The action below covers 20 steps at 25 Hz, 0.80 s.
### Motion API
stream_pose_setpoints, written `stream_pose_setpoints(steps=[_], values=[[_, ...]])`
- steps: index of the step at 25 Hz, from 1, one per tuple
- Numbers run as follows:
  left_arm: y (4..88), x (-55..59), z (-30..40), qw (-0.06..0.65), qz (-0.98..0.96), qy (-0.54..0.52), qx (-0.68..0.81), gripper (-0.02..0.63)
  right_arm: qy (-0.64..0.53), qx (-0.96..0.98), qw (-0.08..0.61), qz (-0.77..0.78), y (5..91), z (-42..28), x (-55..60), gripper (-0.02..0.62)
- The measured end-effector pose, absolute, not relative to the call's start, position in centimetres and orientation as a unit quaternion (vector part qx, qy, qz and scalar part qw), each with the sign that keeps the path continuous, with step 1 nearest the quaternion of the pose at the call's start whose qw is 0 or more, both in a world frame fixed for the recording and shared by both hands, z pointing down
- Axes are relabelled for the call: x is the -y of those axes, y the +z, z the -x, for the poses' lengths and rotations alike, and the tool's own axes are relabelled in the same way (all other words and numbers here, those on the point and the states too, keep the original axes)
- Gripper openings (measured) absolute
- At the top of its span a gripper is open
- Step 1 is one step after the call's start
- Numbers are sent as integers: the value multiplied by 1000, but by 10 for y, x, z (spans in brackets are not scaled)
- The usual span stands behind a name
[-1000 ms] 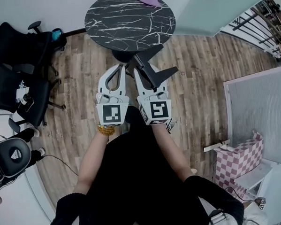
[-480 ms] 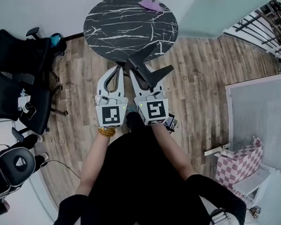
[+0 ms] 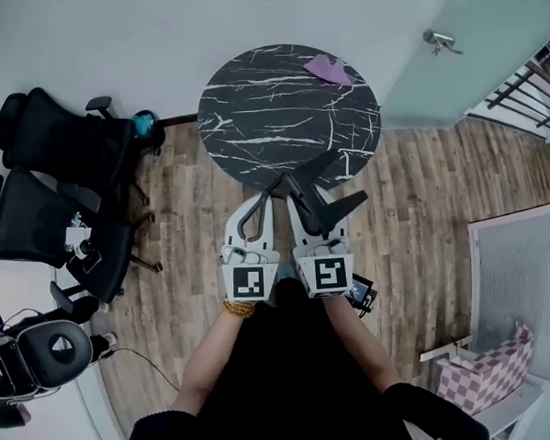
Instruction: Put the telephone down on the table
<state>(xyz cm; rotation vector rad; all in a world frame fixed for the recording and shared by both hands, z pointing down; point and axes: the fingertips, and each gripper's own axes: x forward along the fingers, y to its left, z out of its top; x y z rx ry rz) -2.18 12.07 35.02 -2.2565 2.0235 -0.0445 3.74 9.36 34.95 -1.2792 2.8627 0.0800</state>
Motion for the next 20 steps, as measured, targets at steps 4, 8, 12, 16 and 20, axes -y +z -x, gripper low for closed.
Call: stream_pose_setpoints(steps=[4, 8, 12, 16, 20], values=[[357, -99, 48, 54, 732, -28, -679, 15, 30, -914, -6, 405, 361, -25, -70, 181], [359, -86, 63, 50, 729, -23, -683, 15, 21, -914, -19, 406, 370, -14, -58, 181], [359, -69, 78, 45, 738, -13, -673, 15, 26, -909, -28, 415, 370, 0, -42, 181], [359, -50, 94, 52, 759, -13, -649, 15, 29, -901, -34, 431, 367, 20, -25, 181], [358, -36, 109, 51, 781, -5, -623, 15, 40, -894, -40, 444, 358, 38, -13, 181]])
